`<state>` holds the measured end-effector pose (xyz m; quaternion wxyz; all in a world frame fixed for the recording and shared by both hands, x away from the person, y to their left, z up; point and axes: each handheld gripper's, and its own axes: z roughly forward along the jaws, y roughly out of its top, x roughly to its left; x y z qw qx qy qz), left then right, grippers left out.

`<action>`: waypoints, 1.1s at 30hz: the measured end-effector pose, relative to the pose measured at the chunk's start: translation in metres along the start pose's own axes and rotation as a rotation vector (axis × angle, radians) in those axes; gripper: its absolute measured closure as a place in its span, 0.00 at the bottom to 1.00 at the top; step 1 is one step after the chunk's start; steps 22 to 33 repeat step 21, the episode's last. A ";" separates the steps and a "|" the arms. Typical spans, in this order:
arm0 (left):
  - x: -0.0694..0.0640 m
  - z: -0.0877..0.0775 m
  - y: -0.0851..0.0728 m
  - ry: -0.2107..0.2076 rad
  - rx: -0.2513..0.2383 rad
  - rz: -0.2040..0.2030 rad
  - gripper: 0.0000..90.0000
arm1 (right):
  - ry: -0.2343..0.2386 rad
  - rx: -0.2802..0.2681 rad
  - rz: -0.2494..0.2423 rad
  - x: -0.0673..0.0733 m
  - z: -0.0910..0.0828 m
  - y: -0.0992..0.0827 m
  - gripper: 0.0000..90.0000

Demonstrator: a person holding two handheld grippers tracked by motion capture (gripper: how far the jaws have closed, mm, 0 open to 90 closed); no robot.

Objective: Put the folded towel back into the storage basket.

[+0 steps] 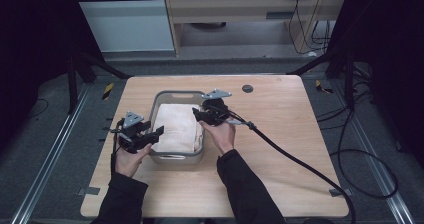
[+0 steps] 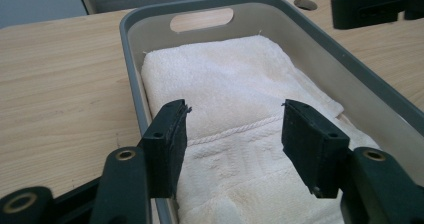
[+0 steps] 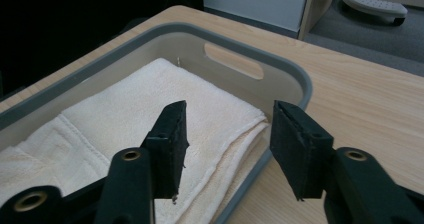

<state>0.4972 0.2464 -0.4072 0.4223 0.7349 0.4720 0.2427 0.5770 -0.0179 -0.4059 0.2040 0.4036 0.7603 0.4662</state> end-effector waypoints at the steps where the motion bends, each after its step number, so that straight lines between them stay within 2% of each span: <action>1: -0.001 -0.001 0.000 -0.001 -0.011 0.001 0.46 | 0.000 -0.003 -0.001 -0.001 -0.003 0.001 0.50; 4: -0.002 -0.004 0.000 -0.015 -0.020 -0.005 0.43 | -0.002 -0.023 -0.016 -0.007 -0.017 0.002 0.44; 9: -0.004 -0.008 0.000 -0.030 -0.030 0.005 0.40 | 0.009 -0.041 -0.006 -0.015 -0.035 0.001 0.36; 11: -0.004 -0.010 -0.001 -0.033 -0.033 0.013 0.38 | 0.012 -0.056 -0.006 -0.023 -0.049 -0.005 0.31; 12: -0.005 -0.011 -0.001 -0.037 -0.037 0.014 0.38 | 0.012 -0.056 -0.006 -0.023 -0.049 -0.005 0.31; 15: -0.004 -0.016 -0.005 -0.048 -0.047 0.034 0.34 | 0.012 -0.053 -0.007 -0.033 -0.065 -0.015 0.26; 17: -0.002 -0.021 -0.008 -0.045 -0.055 0.049 0.32 | 0.010 -0.050 -0.006 -0.043 -0.079 -0.030 0.23; 19: -0.001 -0.023 -0.009 -0.043 -0.061 0.049 0.31 | 0.007 -0.050 -0.009 -0.046 -0.083 -0.034 0.23; 21: 0.002 -0.026 -0.011 -0.040 -0.069 0.041 0.31 | -0.003 -0.042 0.010 -0.055 -0.093 -0.046 0.21; 33: 0.002 -0.026 -0.011 -0.040 -0.069 0.041 0.31 | -0.003 -0.042 0.010 -0.055 -0.093 -0.046 0.21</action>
